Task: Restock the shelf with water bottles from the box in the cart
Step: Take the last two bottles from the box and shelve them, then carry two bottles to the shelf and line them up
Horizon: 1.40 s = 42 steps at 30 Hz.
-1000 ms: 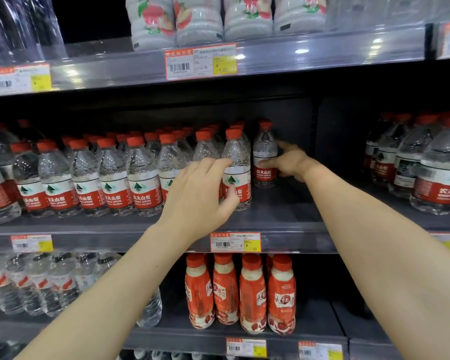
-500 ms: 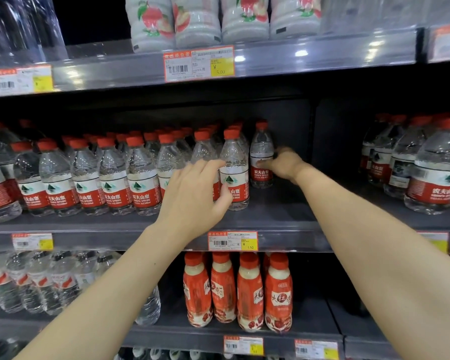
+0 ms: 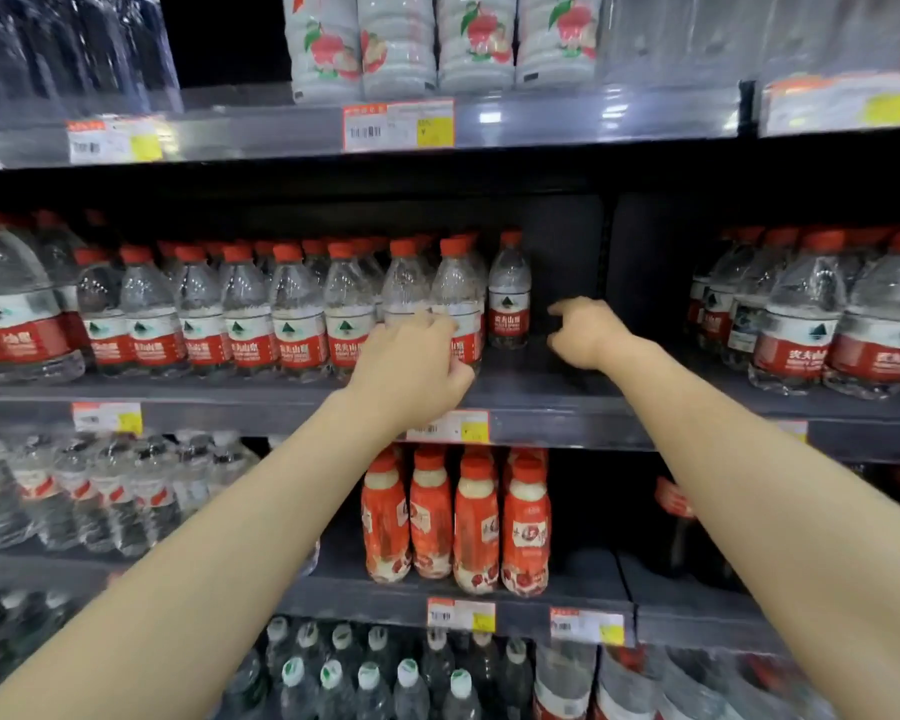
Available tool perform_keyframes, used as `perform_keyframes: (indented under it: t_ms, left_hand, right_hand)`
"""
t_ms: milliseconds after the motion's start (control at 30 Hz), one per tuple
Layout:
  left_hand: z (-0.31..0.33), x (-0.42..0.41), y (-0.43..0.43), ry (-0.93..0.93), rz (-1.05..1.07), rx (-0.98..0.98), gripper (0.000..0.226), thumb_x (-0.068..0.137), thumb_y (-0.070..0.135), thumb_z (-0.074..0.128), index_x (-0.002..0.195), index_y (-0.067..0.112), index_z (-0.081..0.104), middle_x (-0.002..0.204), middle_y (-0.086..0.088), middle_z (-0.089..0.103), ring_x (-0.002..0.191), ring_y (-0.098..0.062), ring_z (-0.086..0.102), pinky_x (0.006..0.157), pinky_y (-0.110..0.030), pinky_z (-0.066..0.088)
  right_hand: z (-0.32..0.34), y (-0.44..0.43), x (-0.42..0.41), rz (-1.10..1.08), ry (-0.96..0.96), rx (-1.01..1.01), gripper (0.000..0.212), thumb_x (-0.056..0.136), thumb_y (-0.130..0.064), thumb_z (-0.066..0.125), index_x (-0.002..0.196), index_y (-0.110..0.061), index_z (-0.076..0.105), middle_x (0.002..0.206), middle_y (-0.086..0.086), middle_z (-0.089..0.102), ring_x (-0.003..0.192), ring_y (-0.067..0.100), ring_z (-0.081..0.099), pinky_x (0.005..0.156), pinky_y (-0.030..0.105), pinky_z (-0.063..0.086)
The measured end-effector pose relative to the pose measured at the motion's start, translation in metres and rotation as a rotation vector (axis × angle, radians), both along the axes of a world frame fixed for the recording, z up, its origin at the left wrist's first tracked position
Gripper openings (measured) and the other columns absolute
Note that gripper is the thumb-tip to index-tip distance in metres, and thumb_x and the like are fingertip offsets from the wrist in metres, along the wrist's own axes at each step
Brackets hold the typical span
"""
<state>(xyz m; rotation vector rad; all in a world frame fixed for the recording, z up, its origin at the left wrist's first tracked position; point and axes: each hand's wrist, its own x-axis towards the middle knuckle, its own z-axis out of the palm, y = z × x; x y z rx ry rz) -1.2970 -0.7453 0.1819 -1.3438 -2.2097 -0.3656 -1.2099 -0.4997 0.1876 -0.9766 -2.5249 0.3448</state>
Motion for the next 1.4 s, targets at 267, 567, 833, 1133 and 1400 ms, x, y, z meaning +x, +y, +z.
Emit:
perform_keyframes:
  t_ms: [267, 567, 833, 1133, 1400]
  left_hand:
    - [0.008, 0.032, 0.023, -0.035, -0.039, -0.063, 0.04, 0.095, 0.032, 0.054, 0.126, 0.008, 0.064, 0.117, -0.015, 0.068, 0.104, -0.039, 0.065, 0.076, -0.04, 0.041]
    - [0.063, 0.041, 0.011, -0.13, 0.017, -0.34, 0.038, 0.097, 0.033, 0.053, 0.127, 0.01, 0.057, 0.119, -0.015, 0.065, 0.104, -0.038, 0.064, 0.073, -0.039, 0.038]
    - [0.148, 0.082, -0.037, -0.217, -0.016, -0.482, 0.048, 0.098, 0.033, 0.052, 0.14, 0.01, 0.052, 0.127, -0.016, 0.065, 0.112, -0.038, 0.062, 0.087, -0.043, 0.049]
    - [0.263, 0.145, -0.089, -0.212, -0.057, -0.509, 0.051, 0.098, 0.031, 0.052, 0.144, 0.01, 0.051, 0.135, -0.016, 0.063, 0.119, -0.039, 0.061, 0.092, -0.043, 0.047]
    - [0.31, 0.178, -0.128, -0.257, 0.016, -0.484, 0.044, 0.099, 0.034, 0.05, 0.137, 0.011, 0.054, 0.13, -0.016, 0.064, 0.117, -0.038, 0.062, 0.092, -0.043, 0.047]
  right_hand:
    - [-0.01, -0.022, 0.036, -0.012, 0.038, 0.11, 0.055, 0.093, -0.017, 0.056, 0.148, -0.017, 0.052, 0.133, 0.017, 0.065, 0.118, 0.04, 0.062, 0.089, 0.041, 0.053]
    - [0.049, -0.054, 0.076, -0.033, -0.171, 0.088, 0.038, 0.097, -0.016, 0.052, 0.134, -0.013, 0.057, 0.133, 0.011, 0.061, 0.115, 0.036, 0.061, 0.081, 0.038, 0.049]
    - [0.131, -0.129, 0.123, 0.029, -0.36, -0.048, 0.044, 0.099, -0.016, 0.051, 0.143, -0.009, 0.053, 0.143, 0.014, 0.055, 0.127, 0.036, 0.055, 0.099, 0.043, 0.049]
    - [0.243, -0.204, 0.195, 0.014, -0.392, -0.031, 0.036, 0.097, -0.018, 0.052, 0.131, -0.009, 0.057, 0.128, 0.011, 0.057, 0.116, 0.035, 0.058, 0.086, 0.04, 0.047]
    - [0.29, -0.221, 0.245, 0.015, -0.41, -0.054, 0.026, 0.096, -0.02, 0.051, 0.12, -0.011, 0.055, 0.117, 0.01, 0.057, 0.106, 0.034, 0.059, 0.071, 0.035, 0.035]
